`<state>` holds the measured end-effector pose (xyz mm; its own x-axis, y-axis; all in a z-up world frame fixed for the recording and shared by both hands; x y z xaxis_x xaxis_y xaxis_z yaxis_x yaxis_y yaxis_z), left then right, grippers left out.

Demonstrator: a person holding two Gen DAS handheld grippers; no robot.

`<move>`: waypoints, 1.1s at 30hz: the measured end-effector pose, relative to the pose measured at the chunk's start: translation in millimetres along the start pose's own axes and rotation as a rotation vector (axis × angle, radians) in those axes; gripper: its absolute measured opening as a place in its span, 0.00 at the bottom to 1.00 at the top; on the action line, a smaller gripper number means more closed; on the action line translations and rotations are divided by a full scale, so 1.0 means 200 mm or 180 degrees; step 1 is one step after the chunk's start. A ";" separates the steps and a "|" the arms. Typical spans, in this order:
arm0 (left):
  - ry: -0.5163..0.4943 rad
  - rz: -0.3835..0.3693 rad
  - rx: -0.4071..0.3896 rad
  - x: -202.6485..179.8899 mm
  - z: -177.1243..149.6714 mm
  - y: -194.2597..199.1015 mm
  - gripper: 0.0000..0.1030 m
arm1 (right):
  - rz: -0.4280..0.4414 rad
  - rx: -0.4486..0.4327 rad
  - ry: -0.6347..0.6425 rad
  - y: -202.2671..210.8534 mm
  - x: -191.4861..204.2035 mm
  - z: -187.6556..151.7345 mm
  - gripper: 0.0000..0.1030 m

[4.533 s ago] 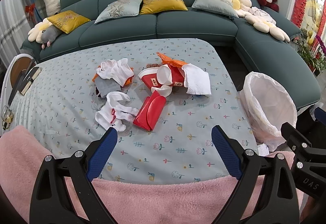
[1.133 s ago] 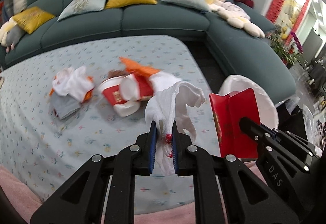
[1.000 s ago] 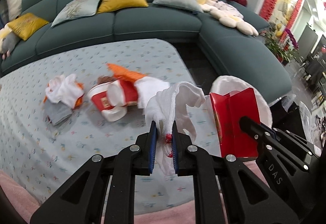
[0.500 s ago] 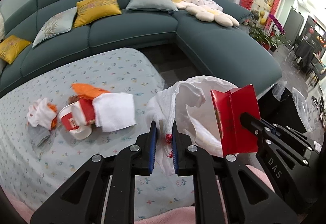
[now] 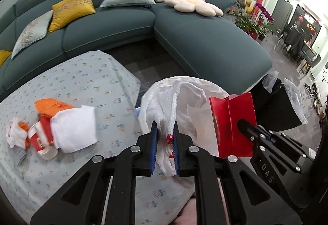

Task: Collect trash
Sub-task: 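Carry the red packet and white sock over the white bin with both tools, then open both tools to drop the packet and sock into the bin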

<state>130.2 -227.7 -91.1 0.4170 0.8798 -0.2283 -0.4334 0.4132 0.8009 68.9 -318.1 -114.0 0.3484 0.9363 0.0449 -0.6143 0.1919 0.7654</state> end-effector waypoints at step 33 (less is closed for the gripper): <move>0.0561 0.0119 -0.0260 0.25 0.16 0.05 0.60 | -0.0080 -0.0037 0.0089 -0.07 0.06 0.10 0.35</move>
<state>170.9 -187.4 -76.6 0.2561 0.9195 -0.2984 -0.5122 0.3908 0.7648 95.9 -314.7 -111.5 0.3441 0.9389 0.0077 -0.6138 0.2187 0.7585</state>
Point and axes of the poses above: each gripper's, at about its wrist camera, not at the fingertips, and y roughly against the way its jaws point, x to its left, z to its top, the point moved 8 cm from there along -y, roughly the way its jaws point, and after that the axes turned 10 degrees about y, right-handed, at the moved point
